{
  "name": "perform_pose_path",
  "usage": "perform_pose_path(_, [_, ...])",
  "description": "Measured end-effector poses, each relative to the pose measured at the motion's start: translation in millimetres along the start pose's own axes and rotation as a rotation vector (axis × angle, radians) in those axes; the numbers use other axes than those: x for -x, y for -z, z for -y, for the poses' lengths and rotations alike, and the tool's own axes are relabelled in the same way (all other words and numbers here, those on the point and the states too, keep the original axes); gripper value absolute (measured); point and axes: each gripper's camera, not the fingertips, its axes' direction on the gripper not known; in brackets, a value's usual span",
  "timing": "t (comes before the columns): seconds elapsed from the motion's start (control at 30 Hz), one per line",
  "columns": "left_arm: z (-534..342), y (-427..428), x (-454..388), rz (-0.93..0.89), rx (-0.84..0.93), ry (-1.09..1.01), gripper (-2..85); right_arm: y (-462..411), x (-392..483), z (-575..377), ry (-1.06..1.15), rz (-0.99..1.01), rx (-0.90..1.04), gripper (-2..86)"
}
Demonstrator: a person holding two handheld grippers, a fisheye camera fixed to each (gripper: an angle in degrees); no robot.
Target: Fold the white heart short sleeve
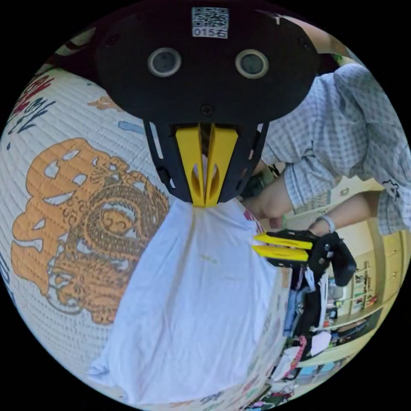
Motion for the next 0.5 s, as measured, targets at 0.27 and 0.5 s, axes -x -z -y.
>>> perform_pose_path(0.27, [24.6,63.4,39.7,-0.108,-0.054,-0.059,5.5,71.6,1.0,-29.0,-0.163,0.046,-0.221,0.4])
perform_pose_path(0.5, [67.5,145.2,175.9,-0.052,-0.352,0.248,10.3,155.8,-30.1,4.3,-0.273,0.083,-0.56,9.8])
